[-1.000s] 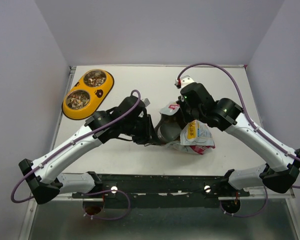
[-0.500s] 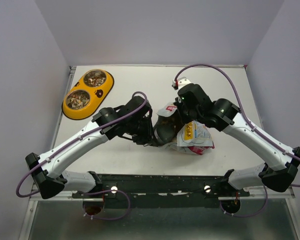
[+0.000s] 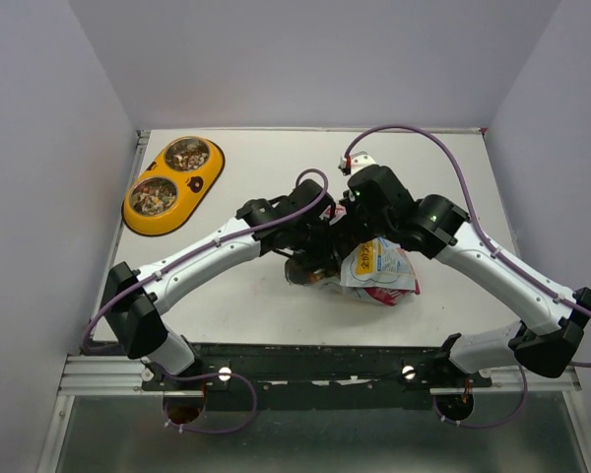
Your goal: Serve the pet food
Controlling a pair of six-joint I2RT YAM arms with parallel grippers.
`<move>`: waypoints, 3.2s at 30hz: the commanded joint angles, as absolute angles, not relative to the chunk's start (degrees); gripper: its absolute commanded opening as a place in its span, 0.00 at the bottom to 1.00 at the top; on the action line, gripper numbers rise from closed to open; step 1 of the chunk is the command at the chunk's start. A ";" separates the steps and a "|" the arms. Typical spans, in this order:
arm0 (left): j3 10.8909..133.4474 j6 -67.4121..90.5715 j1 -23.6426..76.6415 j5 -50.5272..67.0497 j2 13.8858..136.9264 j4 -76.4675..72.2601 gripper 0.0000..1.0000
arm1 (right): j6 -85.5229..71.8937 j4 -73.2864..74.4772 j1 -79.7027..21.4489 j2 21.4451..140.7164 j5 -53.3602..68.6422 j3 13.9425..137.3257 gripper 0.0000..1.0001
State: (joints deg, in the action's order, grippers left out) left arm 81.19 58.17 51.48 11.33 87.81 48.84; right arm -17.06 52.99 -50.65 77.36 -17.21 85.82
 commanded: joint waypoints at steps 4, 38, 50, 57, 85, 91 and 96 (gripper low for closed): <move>73.42 55.20 50.27 17.13 86.50 28.96 0.00 | -19.77 44.65 -51.33 73.83 -18.45 85.43 0.01; 44.57 60.11 44.39 23.20 48.17 16.44 0.00 | -18.81 47.02 -51.33 72.51 -24.78 84.90 0.01; 28.32 67.67 38.15 30.67 36.92 -3.20 0.00 | -19.07 47.90 -51.24 72.69 -27.16 85.78 0.01; 25.13 71.37 37.97 31.99 44.04 -18.90 0.00 | -19.07 47.28 -51.24 73.12 -26.55 85.87 0.01; 34.70 62.94 30.24 36.03 21.01 14.58 0.00 | -18.63 46.58 -51.24 70.49 -26.46 83.76 0.01; 39.72 62.67 29.36 35.34 21.44 18.28 0.00 | -18.63 46.23 -51.15 70.58 -26.02 83.93 0.01; 48.06 63.19 28.57 28.67 26.80 21.26 0.00 | -18.63 46.40 -51.24 70.49 -25.93 84.29 0.01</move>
